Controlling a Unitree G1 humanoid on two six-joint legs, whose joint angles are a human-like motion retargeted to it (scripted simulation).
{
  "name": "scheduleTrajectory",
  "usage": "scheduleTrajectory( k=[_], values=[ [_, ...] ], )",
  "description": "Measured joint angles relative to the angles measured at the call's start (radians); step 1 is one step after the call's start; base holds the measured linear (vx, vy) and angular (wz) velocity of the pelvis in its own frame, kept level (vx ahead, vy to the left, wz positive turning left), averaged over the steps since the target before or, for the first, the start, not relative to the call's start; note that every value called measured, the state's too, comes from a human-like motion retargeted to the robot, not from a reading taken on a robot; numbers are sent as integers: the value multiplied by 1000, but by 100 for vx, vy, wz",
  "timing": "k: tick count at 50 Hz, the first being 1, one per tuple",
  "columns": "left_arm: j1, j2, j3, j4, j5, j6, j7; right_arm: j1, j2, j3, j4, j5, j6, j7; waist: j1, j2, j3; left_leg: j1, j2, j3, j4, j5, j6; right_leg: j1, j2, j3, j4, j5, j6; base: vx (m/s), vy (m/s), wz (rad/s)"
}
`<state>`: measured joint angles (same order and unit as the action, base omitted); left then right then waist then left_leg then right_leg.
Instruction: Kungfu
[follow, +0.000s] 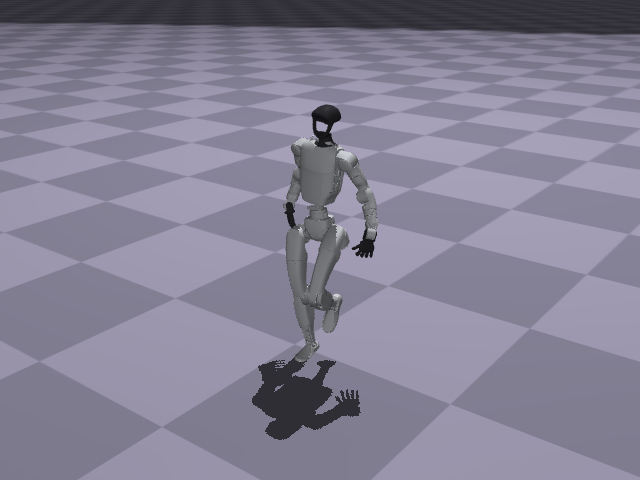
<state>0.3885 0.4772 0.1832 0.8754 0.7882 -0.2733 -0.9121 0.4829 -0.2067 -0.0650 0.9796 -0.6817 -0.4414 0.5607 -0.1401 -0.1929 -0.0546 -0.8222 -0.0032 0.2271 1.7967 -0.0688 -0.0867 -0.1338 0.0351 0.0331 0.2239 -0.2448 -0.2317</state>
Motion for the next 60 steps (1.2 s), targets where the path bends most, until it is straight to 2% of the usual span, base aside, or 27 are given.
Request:
scheduleTrajectory(
  k=[2, 4, 8, 10, 13, 17, 22, 25, 27, 28, 29, 30, 31, 32, 33, 35, 37, 40, 42, 45, 50, 54, 55, 56, 57, 58, 60],
  values=[
    [-134, 42, 23, -18, -73, 79, -2, -1, 15, -26, 59, -40, 8, -77, 2, -13, -1, 2, 0, -8, -55, 4, 37, 5, -26, -56, -8, -5, 30, 9, -25, 49],
    [-298, 51, 17, -48, -177, 144, 39, -2, 36, -63, 122, -59, 38, -173, 16, -22, -10, -2, -26, -15, -148, -1, 6, 9, -35, -75, -16, -9, 56, 12, -18, 24],
    [-650, -29, -52, -117, -425, 139, 148, -16, 70, -159, 182, 41, 79, -288, 40, -21, -26, -16, -78, -30, -396, 11, -61, 27, -34, -78, -28, -15, 85, 17, -14, -15],
    [-813, -102, -117, -146, -581, 141, 173, -40, 88, -211, 159, 181, 81, -279, 40, -4, -14, -7, -50, -22, -534, 25, -58, 50, -16, -64, -31, -20, 85, 14, -10, -48],
    [-990, -218, -212, -198, -871, 143, 185, -113, 97, -246, 87, 509, 61, -212, 36, 24, 10, 15, -26, -34, -761, 65, -57, 88, 6, -23, -30, -27, 86, 10, -5, -109],
    [-1106, -356, -287, -266, -1231, 169, 124, -285, 101, -210, -20, 959, 98, -128, 11, 74, 33, 50, -29, -130, -1063, 173, -72, 122, 44, 113, -18, -34, 83, 10, 1, -192],
    [-1057, -426, -347, -342, -1486, 289, -92, -570, 148, -80, -58, 1327, 287, -8, 0, 167, 62, 145, 2, -404, -1357, 244, -175, 114, 87, 377, 49, -65, 95, 17, 20, -329],
    [-958, -444, -374, -353, -1490, 309, -205, -717, 200, 44, -20, 1463, 459, 83, 28, 222, 91, 244, 60, -618, -1459, 291, -163, 47, 84, 478, 141, -112, 98, 26, 33, -416],
    [-885, -460, -391, -328, -1417, 280, -242, -786, 232, 146, 4, 1532, 571, 127, 45, 242, 121, 317, 93, -640, -1502, 333, -142, -23, 76, 556, 240, -164, 118, 26, 50, -394],
    [-853, -474, -402, -300, -1363, 254, -248, -811, 242, 193, 11, 1561, 622, 148, 46, 239, 137, 355, 101, -551, -1525, 270, -167, -62, 53, 596, 307, -204, 140, 29, 56, -336],
    [-822, -488, -421, -262, -1311, 227, -240, -822, 254, 231, 9, 1578, 665, 166, 41, 236, 145, 357, 113, -501, -1506, 148, -174, -106, 45, 619, 359, -225, 157, 34, 46, -285],
    [-793, -502, -445, -220, -1262, 201, -224, -827, 267, 266, 3, 1589, 704, 183, 31, 233, 148, 340, 128, -469, -1467, -3, -171, -154, 46, 635, 404, -236, 170, 40, 34, -232],
    [-766, -518, -469, -175, -1240, 182, -210, -820, 275, 292, -5, 1575, 728, 203, 20, 223, 144, 323, 135, -380, -1420, -93, -138, -195, 26, 651, 432, -242, 193, 40, 33, -162],
    [-745, -533, -492, -128, -1225, 167, -205, -813, 282, 307, -14, 1550, 745, 226, -7, 227, 144, 284, 125, -348, -1355, -163, -116, -229, 6, 642, 448, -244, 212, 33, 37, -23],
    [-737, -548, -513, -74, -1220, 159, -218, -806, 289, 301, -24, 1503, 748, 255, -67, 255, 155, 199, 81, -428, -1254, -191, -116, -250, -13, 581, 442, -237, 221, 10, 37, 46],
    [-754, -575, -523, 6, -1223, 194, -259, -805, 293, 280, -32, 1389, 712, 282, -82, 261, 195, 115, 48, -382, -1165, -229, -77, -288, -57, 562, 432, -228, 239, -14, 39, 17],
    [-757, -591, -532, 34, -1232, 218, -265, -801, 269, 277, -26, 1329, 645, 250, -79, 264, 205, 66, 51, -363, -1089, -287, -74, -313, -112, 514, 393, -209, 263, 20, 35, -36],
    [-752, -610, -530, 12, -1262, 219, -226, -781, 228, 310, -21, 1290, 512, 159, -8, 213, 162, -1, 14, -282, -1004, -335, -52, -392, -193, 543, 353, -153, 344, 35, 25, -105],
    [-771, -602, -534, -22, -1314, 233, -204, -767, 213, 318, -18, 1243, 440, 129, 12, 204, 159, -13, 9, -248, -974, -353, -34, -406, -244, 503, 306, -109, 381, 39, 41, -62],
    [-818, -575, -536, -84, -1372, 300, -195, -758, 197, 314, 6, 1161, 356, 105, 15, 210, 139, -22, -6, -248, -931, -383, -16, -380, -285, 450, 232, -45, 422, 46, 35, -12],
    [-920, -501, -495, -200, -1373, 391, -197, -761, 157, 321, 8, 1050, 157, 57, 61, 164, 116, 12, -33, -202, -909, -393, 15, -309, -345, 420, 122, 137, 493, 49, 23, -34],
    [-989, -383, -407, -195, -1343, 387, -123, -777, 70, 391, -125, 945, -95, 77, 79, 167, 98, 84, 24, -234, -945, -399, 4, -264, -295, 185, 96, 376, 493, 52, 16, -74],
    [-999, -352, -381, -176, -1333, 386, -91, -785, 40, 412, -173, 926, -155, 87, 90, 165, 90, 104, 42, -232, -962, -397, 3, -273, -301, 73, 99, 440, 493, 44, 44, -124],
    [-1004, -329, -356, -146, -1326, 388, -57, -798, 4, 431, -220, 923, -206, 95, 92, 150, 79, 140, 18, -205, -1006, -382, 25, -288, -359, -39, 131, 479, 477, 41, 56, -117],
    [-1007, -305, -331, -111, -1322, 391, -29, -816, -31, 452, -270, 932, -254, 104, 91, 137, 68, 176, 1, -185, -1054, -362, 42, -306, -398, -139, 174, 503, 450, 37, 53, -97],
    [-1009, -280, -310, -69, -1326, 392, -10, -843, -63, 476, -326, 965, -299, 114, 84, 131, 55, 212, 0, -180, -1113, -335, 49, -331, -399, -215, 242, 496, 404, 35, 36, -95],
    [-996, -238, -276, 14, -1332, 428, -1, -925, -141, 521, -448, 1088, -355, 129, 78, 116, 26, 293, 1, -153, -1235, -281, 56, -391, -355, -269, 396, 408, 433, 31, 19, -95]
  ],
)
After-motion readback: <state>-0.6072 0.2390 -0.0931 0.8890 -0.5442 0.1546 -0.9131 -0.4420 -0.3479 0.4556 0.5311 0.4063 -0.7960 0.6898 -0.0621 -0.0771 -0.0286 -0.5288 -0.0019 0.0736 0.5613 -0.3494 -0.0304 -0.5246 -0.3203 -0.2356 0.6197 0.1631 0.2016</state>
